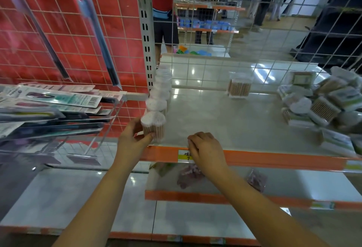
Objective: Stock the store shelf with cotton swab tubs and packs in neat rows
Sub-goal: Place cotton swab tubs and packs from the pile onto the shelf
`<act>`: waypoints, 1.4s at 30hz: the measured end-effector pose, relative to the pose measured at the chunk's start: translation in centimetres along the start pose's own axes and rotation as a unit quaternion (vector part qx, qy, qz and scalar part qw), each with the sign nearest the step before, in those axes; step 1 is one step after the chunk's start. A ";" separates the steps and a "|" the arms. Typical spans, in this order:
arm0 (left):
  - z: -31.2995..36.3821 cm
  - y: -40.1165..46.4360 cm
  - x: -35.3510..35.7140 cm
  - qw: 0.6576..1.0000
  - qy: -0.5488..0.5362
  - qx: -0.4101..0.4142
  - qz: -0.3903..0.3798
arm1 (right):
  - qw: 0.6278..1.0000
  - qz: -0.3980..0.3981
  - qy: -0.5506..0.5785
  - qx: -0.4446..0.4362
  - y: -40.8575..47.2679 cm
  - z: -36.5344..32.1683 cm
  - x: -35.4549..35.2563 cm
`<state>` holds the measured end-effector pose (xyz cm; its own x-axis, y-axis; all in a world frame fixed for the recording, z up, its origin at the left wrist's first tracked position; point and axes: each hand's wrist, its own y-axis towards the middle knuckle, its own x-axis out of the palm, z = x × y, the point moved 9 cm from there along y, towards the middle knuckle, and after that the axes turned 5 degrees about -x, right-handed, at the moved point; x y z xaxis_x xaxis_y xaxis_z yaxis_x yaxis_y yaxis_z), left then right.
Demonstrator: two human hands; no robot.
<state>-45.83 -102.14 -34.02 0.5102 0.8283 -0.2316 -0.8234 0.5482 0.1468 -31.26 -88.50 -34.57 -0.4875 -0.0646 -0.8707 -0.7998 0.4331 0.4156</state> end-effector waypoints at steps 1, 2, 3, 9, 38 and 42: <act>-0.1 0.0 0.0 1.000 0.003 -0.003 -0.002 | 1.000 0.005 -0.001 -0.001 0.0 0.0 0.0; -0.1 0.1 0.0 1.000 0.008 -0.005 -0.004 | 1.000 0.009 0.000 -0.001 -0.1 0.0 0.0; -0.2 0.2 0.0 1.000 0.012 -0.008 -0.007 | 1.000 0.010 0.004 0.000 -0.1 0.1 0.0; -0.3 0.3 0.1 0.999 0.024 -0.020 -0.006 | 1.000 0.011 0.023 -0.002 -0.2 0.1 0.2; -0.8 0.7 0.3 0.999 0.032 -0.030 -0.002 | 0.999 0.037 0.005 0.012 -0.5 0.1 0.1; -0.7 0.6 0.4 0.999 0.042 -0.027 -0.002 | 0.999 0.030 0.012 0.021 -0.5 0.1 0.3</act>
<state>-46.30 -101.59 -34.74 0.4929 0.8121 -0.3123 -0.8345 0.5429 0.0946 -30.98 -88.58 -35.04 -0.5419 -0.0582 -0.8384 -0.7539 0.4746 0.4543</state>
